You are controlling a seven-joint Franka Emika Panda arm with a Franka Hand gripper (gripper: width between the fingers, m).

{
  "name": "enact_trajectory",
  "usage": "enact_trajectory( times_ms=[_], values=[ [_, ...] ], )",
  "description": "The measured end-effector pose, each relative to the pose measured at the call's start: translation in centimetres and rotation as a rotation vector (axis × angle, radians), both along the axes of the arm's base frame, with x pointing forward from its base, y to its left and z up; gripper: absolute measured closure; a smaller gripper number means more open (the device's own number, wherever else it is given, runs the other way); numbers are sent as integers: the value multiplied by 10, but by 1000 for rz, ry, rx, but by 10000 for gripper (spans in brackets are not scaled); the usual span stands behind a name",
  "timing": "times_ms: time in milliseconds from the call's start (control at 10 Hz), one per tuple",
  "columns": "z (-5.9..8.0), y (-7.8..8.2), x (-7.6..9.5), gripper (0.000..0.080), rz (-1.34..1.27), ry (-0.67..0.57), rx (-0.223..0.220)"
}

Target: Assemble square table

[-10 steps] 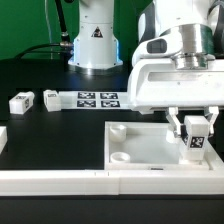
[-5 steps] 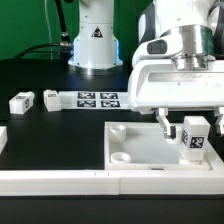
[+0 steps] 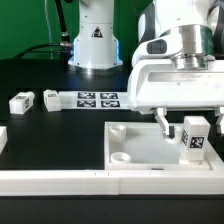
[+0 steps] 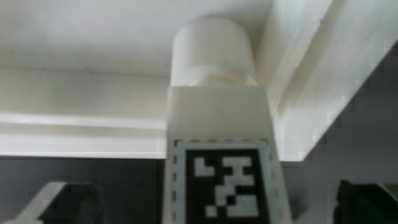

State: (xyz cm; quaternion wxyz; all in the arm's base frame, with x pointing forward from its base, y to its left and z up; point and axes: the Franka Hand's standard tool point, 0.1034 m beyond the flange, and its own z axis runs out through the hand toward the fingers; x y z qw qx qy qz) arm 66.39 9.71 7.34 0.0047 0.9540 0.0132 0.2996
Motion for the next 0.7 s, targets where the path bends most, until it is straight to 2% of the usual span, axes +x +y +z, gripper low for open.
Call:
enact_trajectory(
  times_ms=[100, 300, 400, 500, 600, 700],
  values=[
    [9, -2, 4, 150, -4, 14, 3],
    [11, -1, 11, 150, -5, 44, 7],
    [4, -1, 7, 150, -8, 147, 11],
    [8, -2, 10, 150, -13, 236, 19],
    [13, -5, 19, 150, -17, 261, 21],
    [8, -7, 17, 150, -21, 347, 21]
  ],
)
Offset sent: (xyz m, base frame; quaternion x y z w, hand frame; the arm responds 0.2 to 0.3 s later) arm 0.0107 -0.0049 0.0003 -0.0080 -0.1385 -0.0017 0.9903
